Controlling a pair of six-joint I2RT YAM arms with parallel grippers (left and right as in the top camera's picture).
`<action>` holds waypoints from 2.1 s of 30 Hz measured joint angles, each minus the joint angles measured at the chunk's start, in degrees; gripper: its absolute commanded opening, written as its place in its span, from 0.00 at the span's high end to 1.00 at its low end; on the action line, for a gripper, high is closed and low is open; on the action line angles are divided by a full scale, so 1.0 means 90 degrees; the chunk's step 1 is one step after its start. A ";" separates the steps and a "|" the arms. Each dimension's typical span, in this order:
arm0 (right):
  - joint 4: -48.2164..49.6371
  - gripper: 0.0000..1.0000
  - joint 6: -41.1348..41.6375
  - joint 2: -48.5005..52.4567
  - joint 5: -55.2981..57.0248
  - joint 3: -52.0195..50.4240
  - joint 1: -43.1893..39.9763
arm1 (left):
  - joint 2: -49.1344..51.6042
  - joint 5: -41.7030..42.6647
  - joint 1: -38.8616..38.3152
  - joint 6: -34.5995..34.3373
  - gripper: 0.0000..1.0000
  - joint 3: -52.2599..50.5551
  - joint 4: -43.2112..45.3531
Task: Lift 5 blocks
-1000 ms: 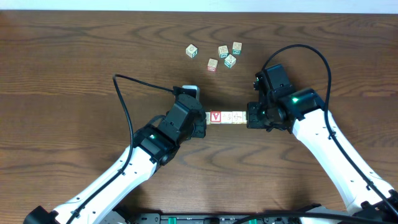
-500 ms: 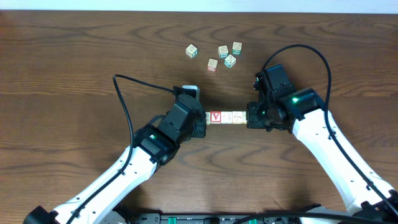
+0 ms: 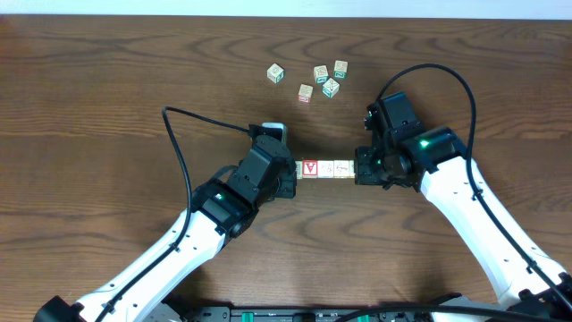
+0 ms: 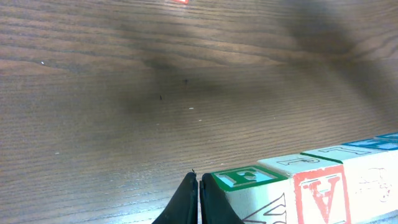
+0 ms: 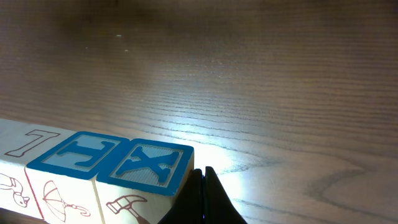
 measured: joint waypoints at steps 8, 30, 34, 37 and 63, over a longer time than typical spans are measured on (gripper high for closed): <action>-0.0010 0.99 0.0000 0.0000 0.0000 0.0002 0.0000 | 0.0000 0.0002 0.0000 0.0000 0.93 0.0000 0.0000; -0.0029 0.99 0.0002 0.0000 0.0005 0.0002 0.0000 | 0.0000 0.0005 0.0000 0.0000 0.93 0.0000 0.0002; -0.0124 0.99 0.0002 0.0000 0.0034 0.0002 0.0000 | 0.0000 0.0078 0.0000 0.0000 0.93 0.0000 0.0002; -0.0175 0.99 0.0002 0.0000 0.0036 0.0002 0.0000 | 0.0000 0.0114 0.0000 0.0000 0.93 0.0000 0.0000; -0.0172 0.99 0.0000 -0.0002 0.0053 0.0005 0.0000 | 0.0007 0.0153 0.0000 0.0000 0.93 0.0000 -0.0058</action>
